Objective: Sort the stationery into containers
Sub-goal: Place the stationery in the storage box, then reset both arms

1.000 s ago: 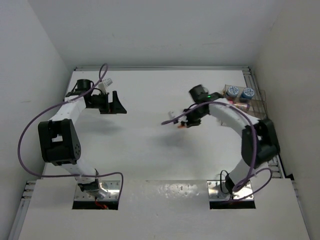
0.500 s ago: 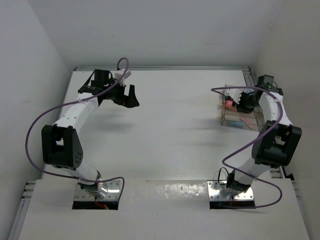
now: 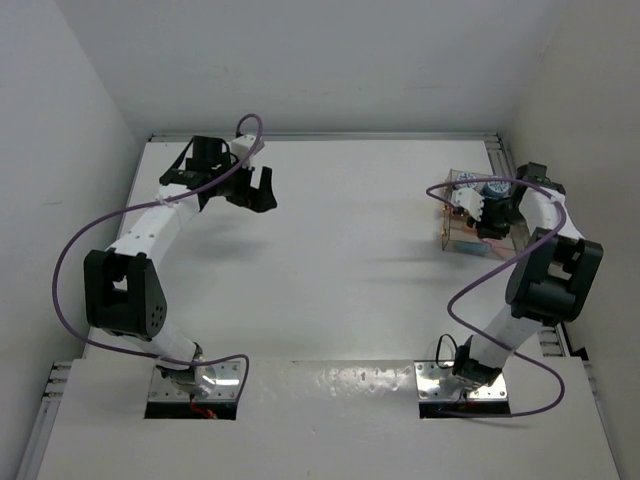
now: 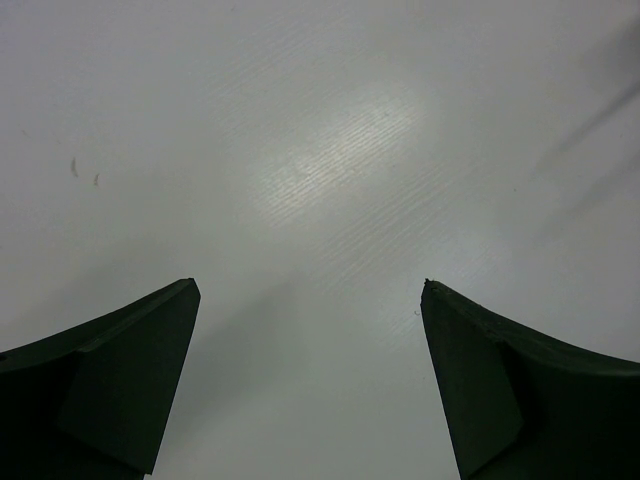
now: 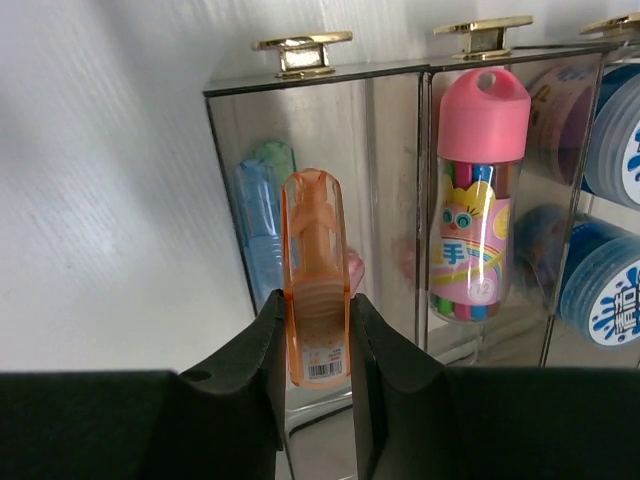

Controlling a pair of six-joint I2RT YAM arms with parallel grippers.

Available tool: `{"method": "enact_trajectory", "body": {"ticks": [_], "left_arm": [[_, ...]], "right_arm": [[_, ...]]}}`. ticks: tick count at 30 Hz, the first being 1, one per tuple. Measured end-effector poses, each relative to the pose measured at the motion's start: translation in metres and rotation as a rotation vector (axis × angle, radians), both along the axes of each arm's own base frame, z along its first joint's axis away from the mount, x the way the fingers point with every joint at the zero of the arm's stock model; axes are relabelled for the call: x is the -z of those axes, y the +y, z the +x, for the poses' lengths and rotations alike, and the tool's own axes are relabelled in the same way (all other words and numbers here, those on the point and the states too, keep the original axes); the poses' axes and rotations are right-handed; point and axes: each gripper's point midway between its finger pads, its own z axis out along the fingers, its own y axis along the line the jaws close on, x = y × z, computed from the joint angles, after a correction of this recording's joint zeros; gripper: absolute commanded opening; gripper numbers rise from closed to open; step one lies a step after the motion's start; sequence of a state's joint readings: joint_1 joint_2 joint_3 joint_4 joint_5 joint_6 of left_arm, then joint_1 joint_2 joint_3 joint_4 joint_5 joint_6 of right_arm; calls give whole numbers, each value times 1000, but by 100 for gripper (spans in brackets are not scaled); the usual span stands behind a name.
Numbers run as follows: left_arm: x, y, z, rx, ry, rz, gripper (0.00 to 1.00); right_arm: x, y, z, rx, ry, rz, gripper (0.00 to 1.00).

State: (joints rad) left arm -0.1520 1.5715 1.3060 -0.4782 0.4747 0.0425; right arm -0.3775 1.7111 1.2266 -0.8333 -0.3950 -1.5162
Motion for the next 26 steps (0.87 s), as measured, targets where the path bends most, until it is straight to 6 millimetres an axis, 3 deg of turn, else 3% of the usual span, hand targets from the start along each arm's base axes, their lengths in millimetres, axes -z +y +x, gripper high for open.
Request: {"method": "enact_trajectory", "body": {"ticks": [1,3,6,10,14,22,26], "left_arm": [[0,1,1,-4,-1,2,100],[0,2,2,-10,-6,6,100],[0,4,4,-23,-11,16,100],[0,9,7,-45,-18,34,100],[0,15,10,-72,-19,38,100],[-7,64,20,-242,-19,33,100],[-21,89,21,-318,-50,39,100]], "right_arm": [[2,-1,1,-1,2,-3,13],[7,-4,3,1,4,-10,38],[10,-9,4,19,7,-18,59],[5,-8,3,92,1,28,76],[-24,6,3,251,-34,155,82],[-125,54,2,662,-158,602,84],[-142,77,-16,773,-128,753,84]]}}
